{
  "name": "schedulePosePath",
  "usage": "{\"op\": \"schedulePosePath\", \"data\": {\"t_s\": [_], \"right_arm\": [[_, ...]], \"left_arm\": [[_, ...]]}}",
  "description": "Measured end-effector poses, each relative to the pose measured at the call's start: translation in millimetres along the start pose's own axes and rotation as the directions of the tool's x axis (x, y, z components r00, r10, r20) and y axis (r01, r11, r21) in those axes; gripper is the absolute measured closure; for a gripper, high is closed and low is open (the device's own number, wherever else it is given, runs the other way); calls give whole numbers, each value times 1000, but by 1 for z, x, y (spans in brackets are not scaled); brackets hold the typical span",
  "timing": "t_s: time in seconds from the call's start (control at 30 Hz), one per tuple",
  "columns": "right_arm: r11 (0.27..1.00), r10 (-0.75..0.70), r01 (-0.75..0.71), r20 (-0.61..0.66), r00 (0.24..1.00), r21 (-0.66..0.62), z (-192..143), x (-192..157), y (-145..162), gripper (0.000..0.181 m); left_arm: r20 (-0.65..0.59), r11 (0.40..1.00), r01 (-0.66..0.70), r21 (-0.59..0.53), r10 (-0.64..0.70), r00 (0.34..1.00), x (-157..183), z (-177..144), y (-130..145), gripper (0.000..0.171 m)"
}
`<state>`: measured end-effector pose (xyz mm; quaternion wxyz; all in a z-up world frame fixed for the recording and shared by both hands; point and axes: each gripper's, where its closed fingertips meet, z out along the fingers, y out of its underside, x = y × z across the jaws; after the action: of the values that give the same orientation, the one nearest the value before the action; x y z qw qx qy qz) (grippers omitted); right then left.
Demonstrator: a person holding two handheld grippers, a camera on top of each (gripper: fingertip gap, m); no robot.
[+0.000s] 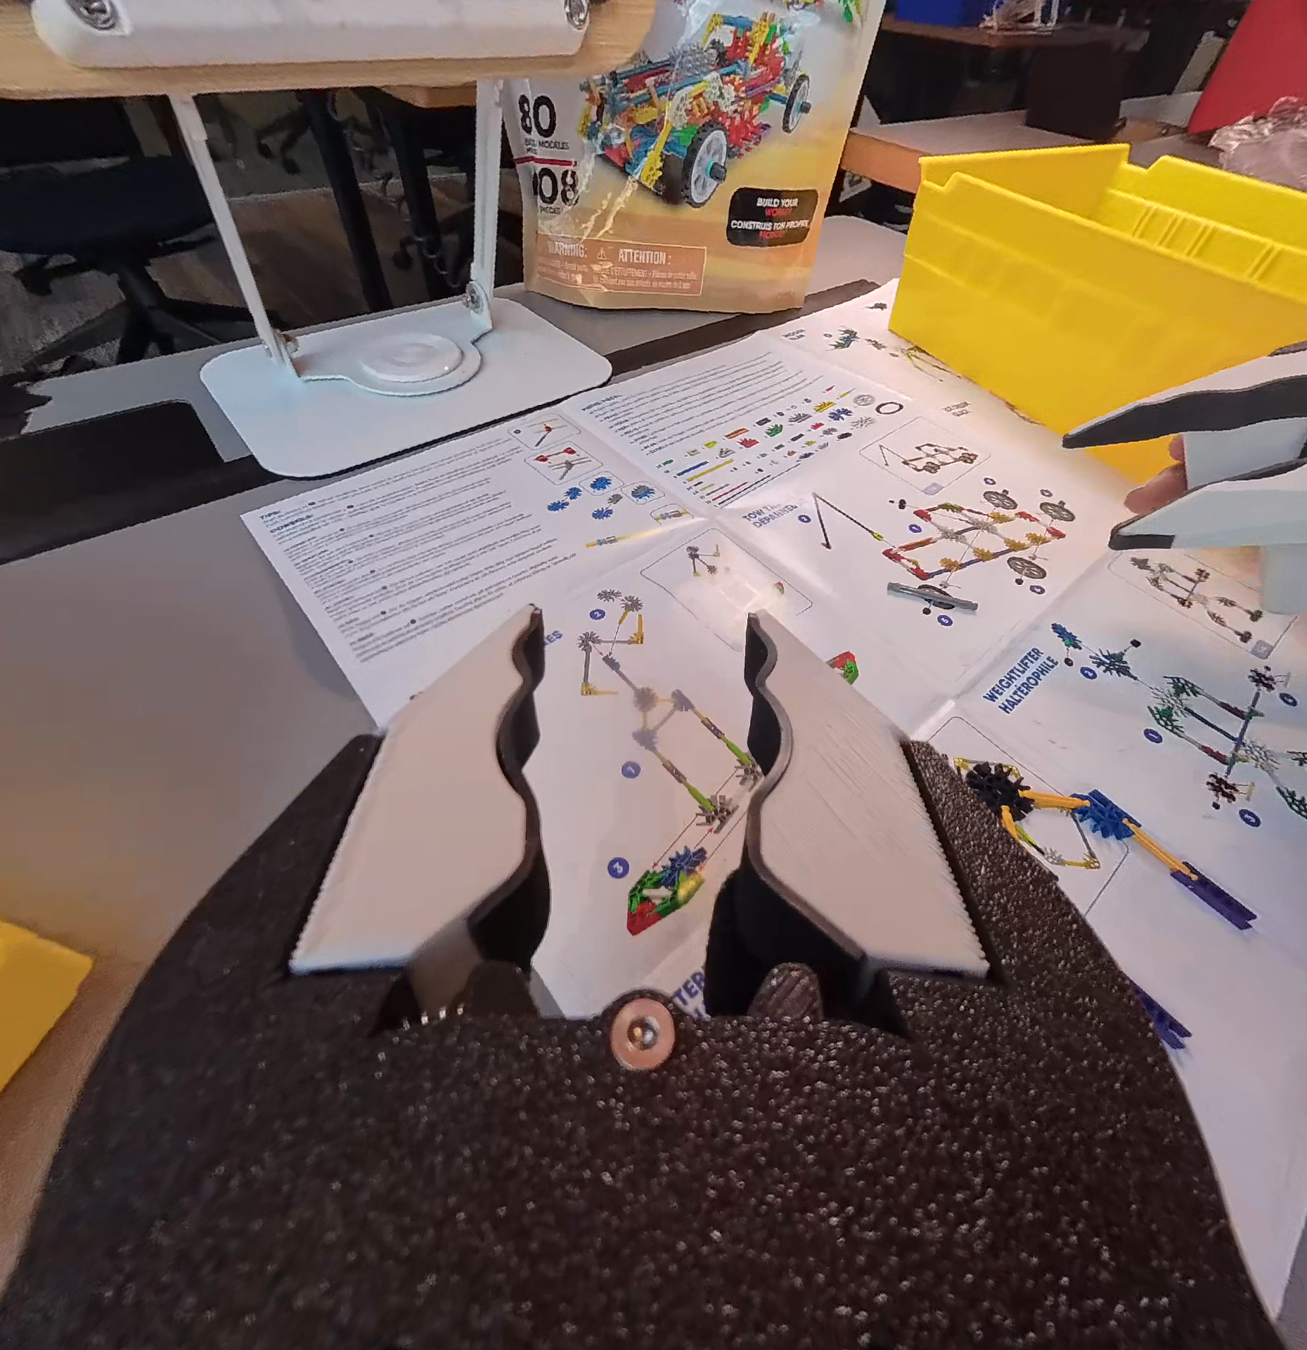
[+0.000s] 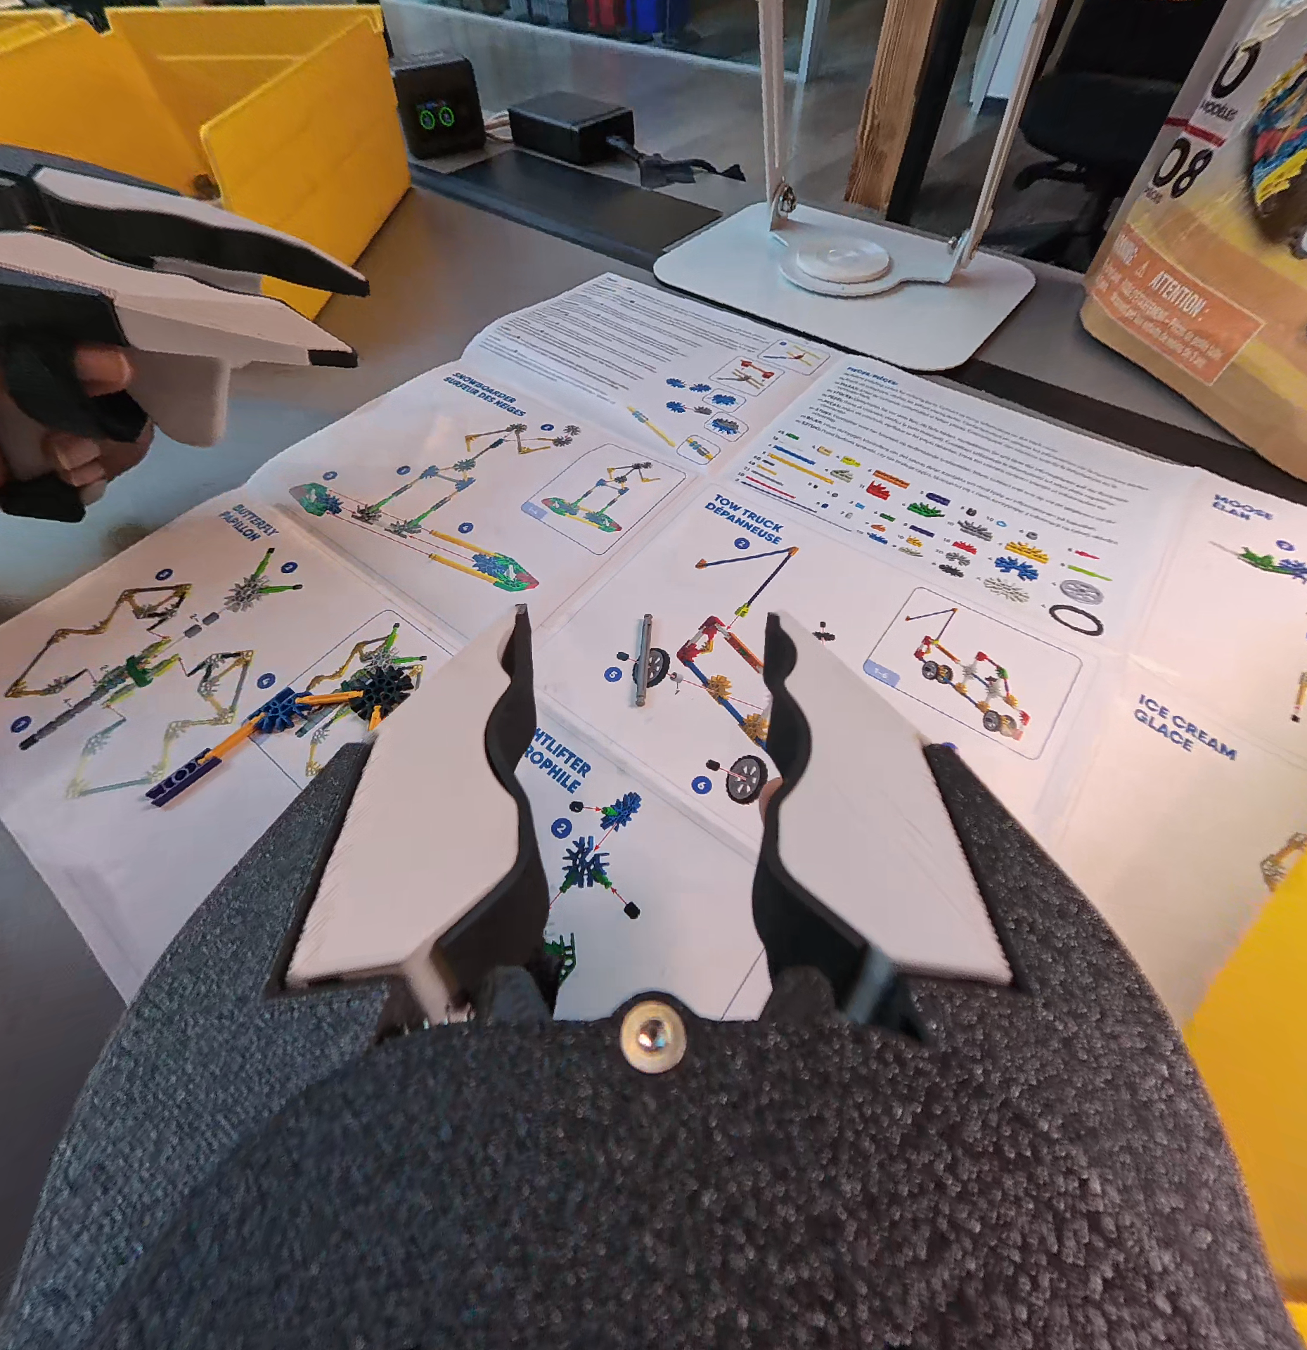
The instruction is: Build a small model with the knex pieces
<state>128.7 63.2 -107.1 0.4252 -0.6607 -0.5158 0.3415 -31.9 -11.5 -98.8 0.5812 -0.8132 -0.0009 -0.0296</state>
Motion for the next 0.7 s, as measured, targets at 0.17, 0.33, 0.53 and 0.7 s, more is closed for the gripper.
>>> {"op": "schedulePosePath", "data": {"t_s": [0.17, 0.33, 0.53, 0.7], "right_arm": [[1000, -8, 8, -36, 999, 9, -2, 5, -1, 118], [1000, -12, 12, -60, 998, -1, -2, 10, 3, 117], [1000, -22, 23, -78, 997, 15, -3, 14, 2, 118], [1000, -10, 10, -88, 996, 4, 3, 17, 7, 121]], "left_arm": [[40, 998, 56, 12, -57, 998, -1, -23, 5, 116], [102, 998, 69, -16, -67, 993, -6, -40, 13, 116], [154, 996, 39, -77, -27, 988, -10, -45, 23, 116], [182, 999, -12, -51, 21, 983, -11, -56, 6, 117]]}}
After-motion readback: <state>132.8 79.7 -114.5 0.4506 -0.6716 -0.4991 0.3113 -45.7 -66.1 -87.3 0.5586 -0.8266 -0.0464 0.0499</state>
